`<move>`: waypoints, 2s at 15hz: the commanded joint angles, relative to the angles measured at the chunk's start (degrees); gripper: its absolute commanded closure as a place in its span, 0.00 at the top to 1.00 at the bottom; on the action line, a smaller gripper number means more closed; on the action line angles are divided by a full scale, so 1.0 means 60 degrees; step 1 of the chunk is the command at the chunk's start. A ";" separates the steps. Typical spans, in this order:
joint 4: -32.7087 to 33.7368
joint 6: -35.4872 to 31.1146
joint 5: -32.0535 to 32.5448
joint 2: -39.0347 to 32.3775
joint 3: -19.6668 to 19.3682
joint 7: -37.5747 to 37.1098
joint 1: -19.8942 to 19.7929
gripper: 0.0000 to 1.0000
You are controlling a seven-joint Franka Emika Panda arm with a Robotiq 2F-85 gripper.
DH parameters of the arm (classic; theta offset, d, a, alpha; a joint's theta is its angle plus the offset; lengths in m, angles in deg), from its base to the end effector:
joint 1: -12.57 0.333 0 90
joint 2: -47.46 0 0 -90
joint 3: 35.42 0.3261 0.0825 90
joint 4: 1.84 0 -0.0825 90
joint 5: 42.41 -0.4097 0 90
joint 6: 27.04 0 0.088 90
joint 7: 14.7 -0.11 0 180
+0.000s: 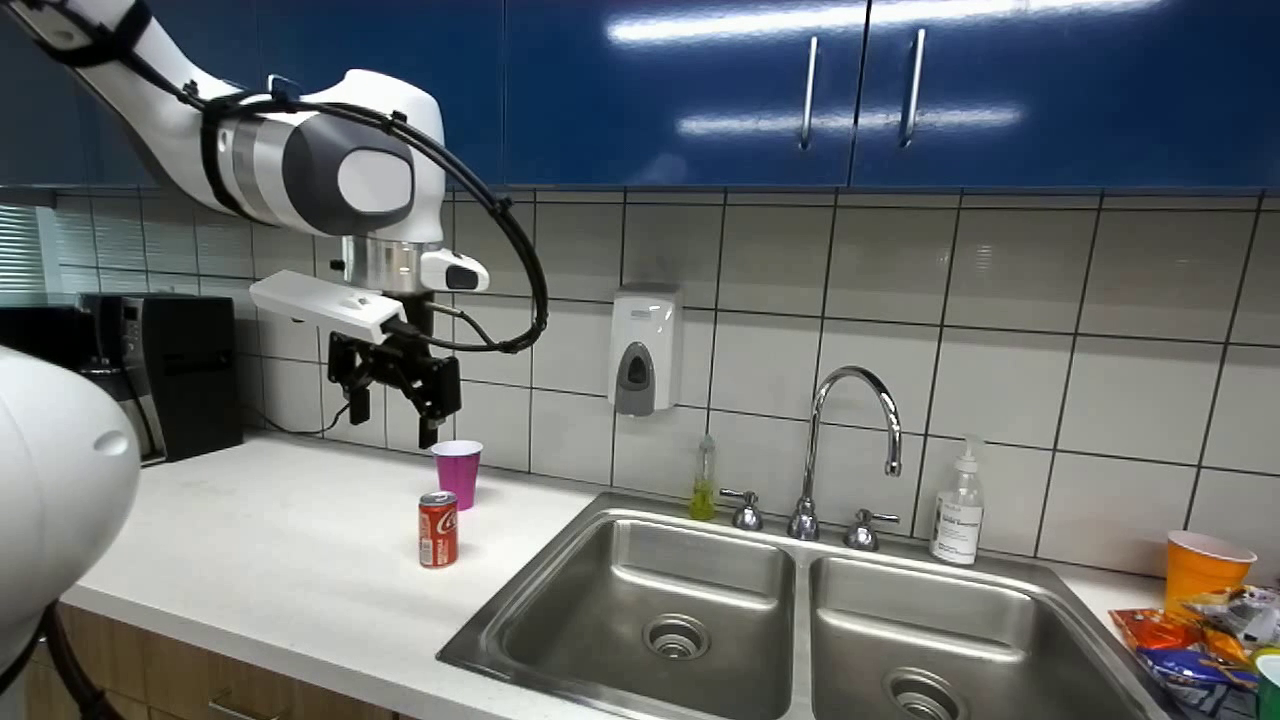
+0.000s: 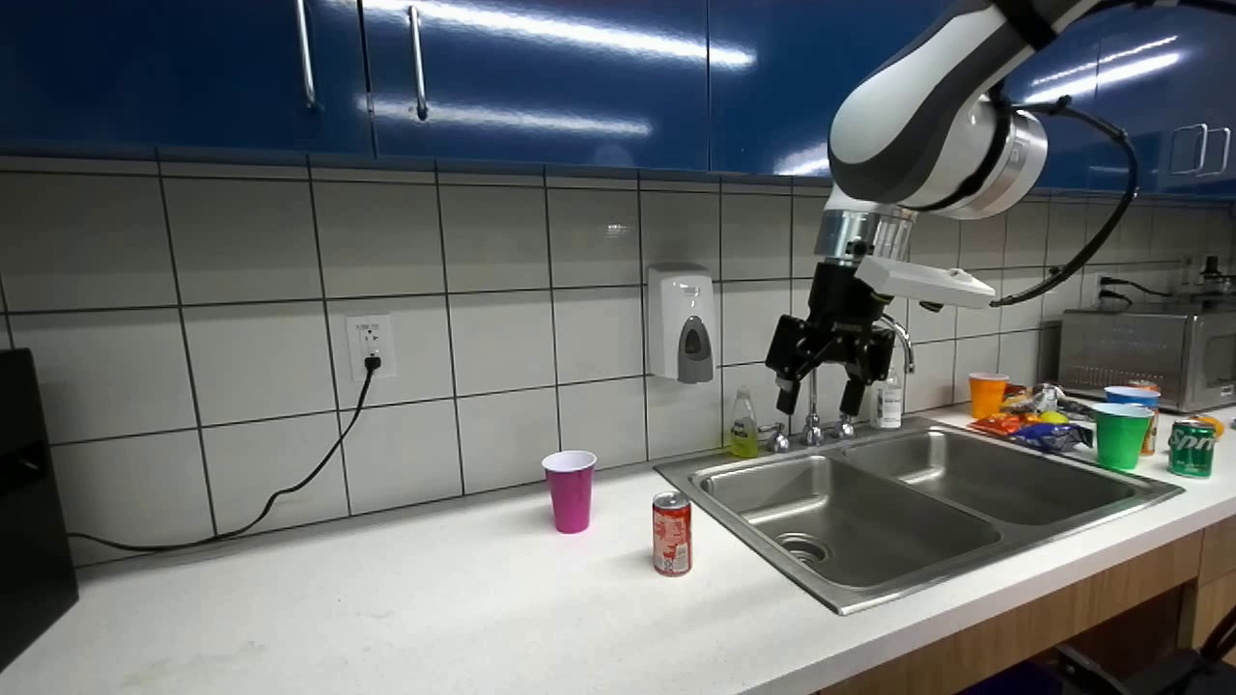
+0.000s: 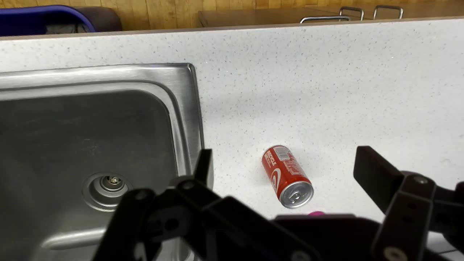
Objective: Put the red can in the sink.
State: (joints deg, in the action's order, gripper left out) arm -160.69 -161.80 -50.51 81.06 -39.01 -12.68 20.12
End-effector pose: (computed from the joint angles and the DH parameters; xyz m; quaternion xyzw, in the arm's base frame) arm 0.3743 0.0302 0.3871 -0.9941 -0.0102 -0.0798 0.0731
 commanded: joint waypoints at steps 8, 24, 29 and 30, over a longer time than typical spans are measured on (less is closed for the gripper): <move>0.0601 -0.1030 -0.0317 -0.2149 0.0032 0.1134 0.0193 1.00; 0.2941 -0.1251 -0.0507 -0.4916 0.0831 0.1894 0.0321 1.00; 0.3368 -0.1259 -0.0402 -0.5567 0.1028 0.1784 0.0180 1.00; 0.3447 -0.1253 -0.0337 -0.5688 0.1038 0.1752 0.0148 1.00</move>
State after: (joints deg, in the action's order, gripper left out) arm -142.45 -169.11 -51.81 49.73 -34.05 -3.80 22.50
